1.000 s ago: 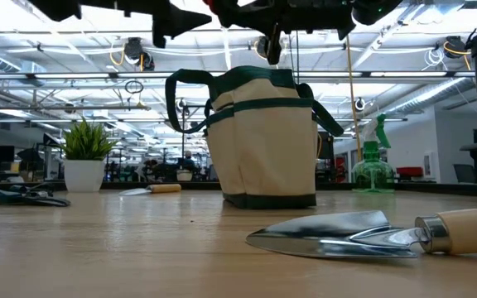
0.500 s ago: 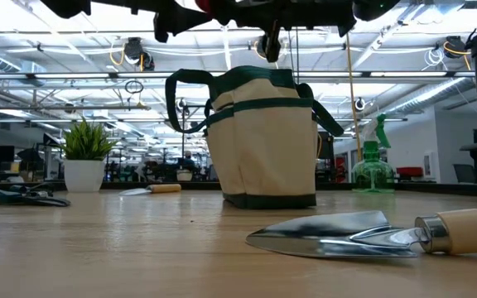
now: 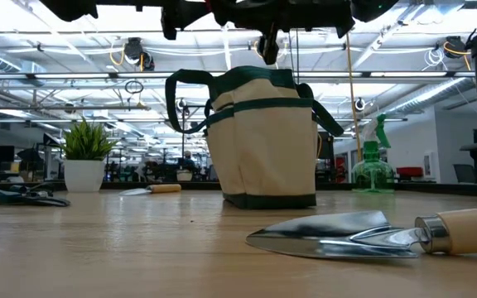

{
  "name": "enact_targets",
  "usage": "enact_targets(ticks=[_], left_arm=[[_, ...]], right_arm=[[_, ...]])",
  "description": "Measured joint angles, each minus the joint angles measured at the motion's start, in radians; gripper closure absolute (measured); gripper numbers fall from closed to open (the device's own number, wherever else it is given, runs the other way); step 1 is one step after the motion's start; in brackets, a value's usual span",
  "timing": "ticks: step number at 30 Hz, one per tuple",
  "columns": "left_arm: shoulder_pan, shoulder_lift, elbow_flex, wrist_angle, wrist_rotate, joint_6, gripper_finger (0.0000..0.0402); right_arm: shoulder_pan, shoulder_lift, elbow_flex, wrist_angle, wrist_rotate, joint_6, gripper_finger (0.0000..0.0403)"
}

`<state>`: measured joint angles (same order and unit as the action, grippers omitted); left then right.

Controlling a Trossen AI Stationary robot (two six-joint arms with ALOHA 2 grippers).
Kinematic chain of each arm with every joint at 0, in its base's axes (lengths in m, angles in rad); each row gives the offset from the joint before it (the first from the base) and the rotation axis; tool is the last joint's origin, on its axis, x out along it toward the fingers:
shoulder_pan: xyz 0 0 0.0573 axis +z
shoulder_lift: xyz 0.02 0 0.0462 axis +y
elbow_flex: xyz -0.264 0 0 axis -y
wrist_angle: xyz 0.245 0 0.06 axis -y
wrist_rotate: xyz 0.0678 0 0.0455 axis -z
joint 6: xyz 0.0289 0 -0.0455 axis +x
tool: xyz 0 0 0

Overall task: Pick & Place Garden tools in Gardening bag
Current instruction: Put the red gloves into the light brown gardening bag

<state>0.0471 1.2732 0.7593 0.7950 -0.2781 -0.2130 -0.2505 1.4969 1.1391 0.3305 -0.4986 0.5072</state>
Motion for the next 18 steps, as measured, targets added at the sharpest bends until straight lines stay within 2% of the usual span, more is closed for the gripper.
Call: enact_targets(ticks=[7,10,14,18], left_arm=[[0.000,0.000,0.000,-0.004,0.016,-0.037,0.0081],[0.000,0.001,0.000,-0.016,0.017,-0.037,0.0098],[0.000,0.000,0.000,-0.012,0.020,-0.037,0.0158],[0.000,0.002,0.000,-0.022,0.038,-0.038,0.0255]], right_arm=[[0.013,0.014,-0.001,0.000,0.014,-0.005,0.0403],[0.017,0.022,-0.001,-0.003,0.027,-0.006,0.0403],[0.020,0.022,-0.001,0.002,0.029,-0.004,0.0403],[0.025,0.024,-0.001,-0.001,0.031,-0.011,0.0402]])
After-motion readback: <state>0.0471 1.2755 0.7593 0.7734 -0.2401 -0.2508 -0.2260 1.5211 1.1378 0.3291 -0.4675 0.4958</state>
